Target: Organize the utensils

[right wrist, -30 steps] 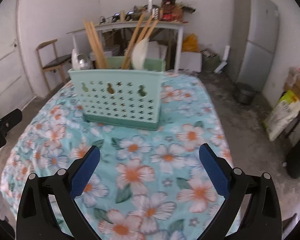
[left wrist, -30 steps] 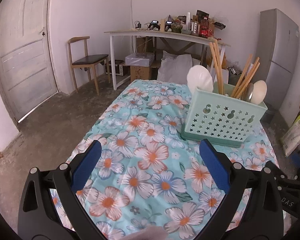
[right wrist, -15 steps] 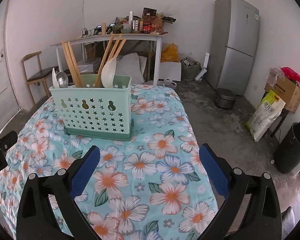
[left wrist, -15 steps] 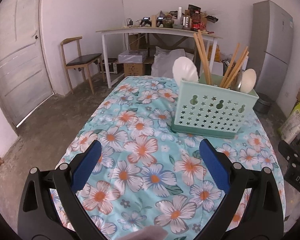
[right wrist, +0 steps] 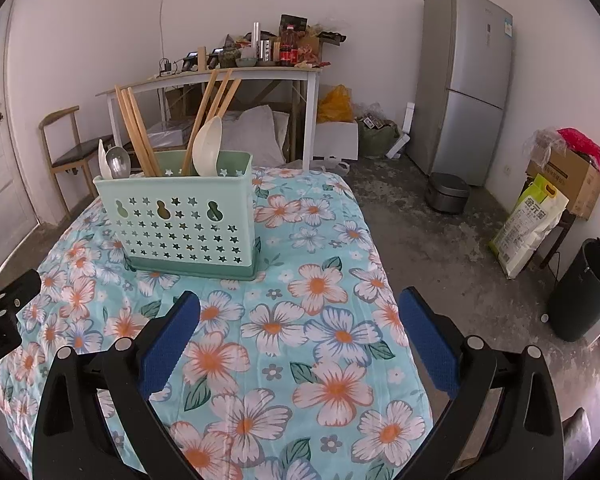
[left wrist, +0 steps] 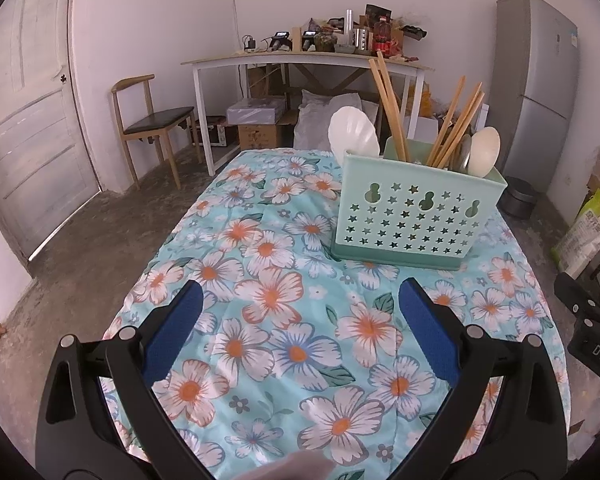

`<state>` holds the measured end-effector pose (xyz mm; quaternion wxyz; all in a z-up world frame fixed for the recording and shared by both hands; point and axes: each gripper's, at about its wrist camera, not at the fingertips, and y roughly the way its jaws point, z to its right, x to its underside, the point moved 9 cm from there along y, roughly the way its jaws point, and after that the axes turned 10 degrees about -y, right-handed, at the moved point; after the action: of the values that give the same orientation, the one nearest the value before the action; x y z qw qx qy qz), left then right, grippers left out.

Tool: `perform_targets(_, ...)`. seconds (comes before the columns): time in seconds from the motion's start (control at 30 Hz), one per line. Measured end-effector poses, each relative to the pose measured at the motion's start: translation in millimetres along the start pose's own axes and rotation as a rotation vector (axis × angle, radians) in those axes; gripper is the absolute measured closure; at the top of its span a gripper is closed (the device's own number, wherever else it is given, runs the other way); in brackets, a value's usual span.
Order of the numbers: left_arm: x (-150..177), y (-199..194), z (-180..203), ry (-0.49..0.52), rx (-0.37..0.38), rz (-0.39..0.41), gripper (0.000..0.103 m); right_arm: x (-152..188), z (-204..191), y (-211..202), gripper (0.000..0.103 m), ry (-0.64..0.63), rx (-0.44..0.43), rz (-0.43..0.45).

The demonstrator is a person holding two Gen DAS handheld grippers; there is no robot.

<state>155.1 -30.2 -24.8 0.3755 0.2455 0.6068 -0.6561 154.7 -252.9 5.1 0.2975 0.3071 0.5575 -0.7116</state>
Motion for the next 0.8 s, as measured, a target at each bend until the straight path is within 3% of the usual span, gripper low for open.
perform_targets(0.8, -0.5, 5.7, -8.9, -0.011, -0.029, -0.009, 0.008, 2.5, 3.1, 4.2, 0.007, 0.007, 0.011, -0.011)
